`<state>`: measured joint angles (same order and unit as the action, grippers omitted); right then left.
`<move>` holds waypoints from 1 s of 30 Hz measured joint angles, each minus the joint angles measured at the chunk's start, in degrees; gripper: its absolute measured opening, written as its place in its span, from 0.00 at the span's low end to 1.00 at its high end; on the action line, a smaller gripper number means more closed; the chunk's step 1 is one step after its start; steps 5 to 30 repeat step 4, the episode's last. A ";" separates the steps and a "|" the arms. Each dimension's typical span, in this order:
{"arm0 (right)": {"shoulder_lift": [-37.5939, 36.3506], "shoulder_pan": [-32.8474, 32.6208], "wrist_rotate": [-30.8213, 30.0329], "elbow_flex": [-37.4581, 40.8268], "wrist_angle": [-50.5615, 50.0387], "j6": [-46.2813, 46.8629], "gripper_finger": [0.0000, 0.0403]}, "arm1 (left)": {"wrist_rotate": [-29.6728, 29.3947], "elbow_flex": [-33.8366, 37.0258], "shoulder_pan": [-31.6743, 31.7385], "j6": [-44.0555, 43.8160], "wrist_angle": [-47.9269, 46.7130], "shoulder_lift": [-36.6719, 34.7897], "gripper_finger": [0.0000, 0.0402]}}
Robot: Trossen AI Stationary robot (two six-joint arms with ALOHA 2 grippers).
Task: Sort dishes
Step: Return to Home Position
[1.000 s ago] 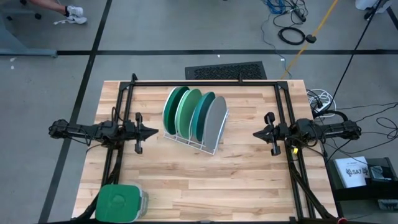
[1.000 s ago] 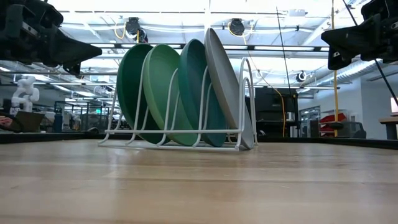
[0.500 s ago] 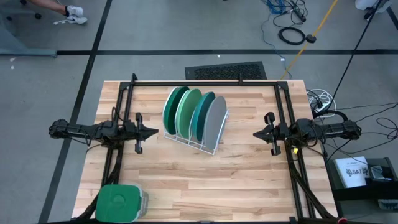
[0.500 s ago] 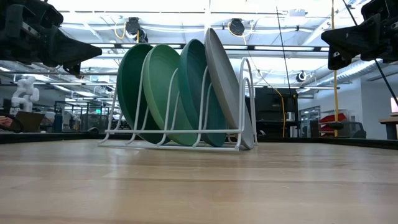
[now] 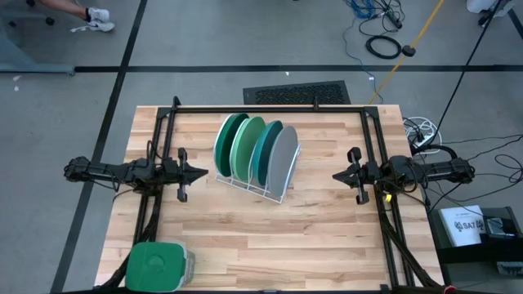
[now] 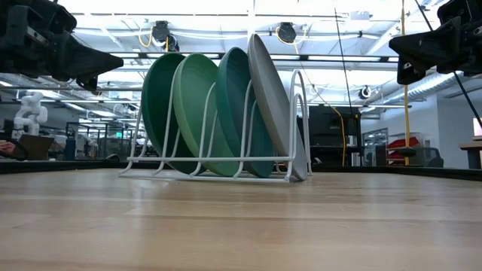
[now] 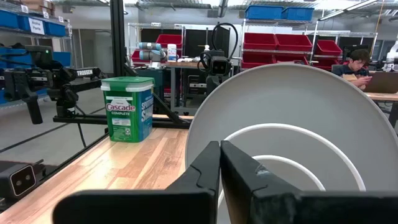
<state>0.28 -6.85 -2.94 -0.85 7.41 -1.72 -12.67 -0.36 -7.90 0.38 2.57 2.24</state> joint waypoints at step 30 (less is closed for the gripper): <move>0.01 0.01 0.00 -0.02 0.00 0.00 0.02 | 0.00 0.00 0.01 0.00 0.00 0.00 0.00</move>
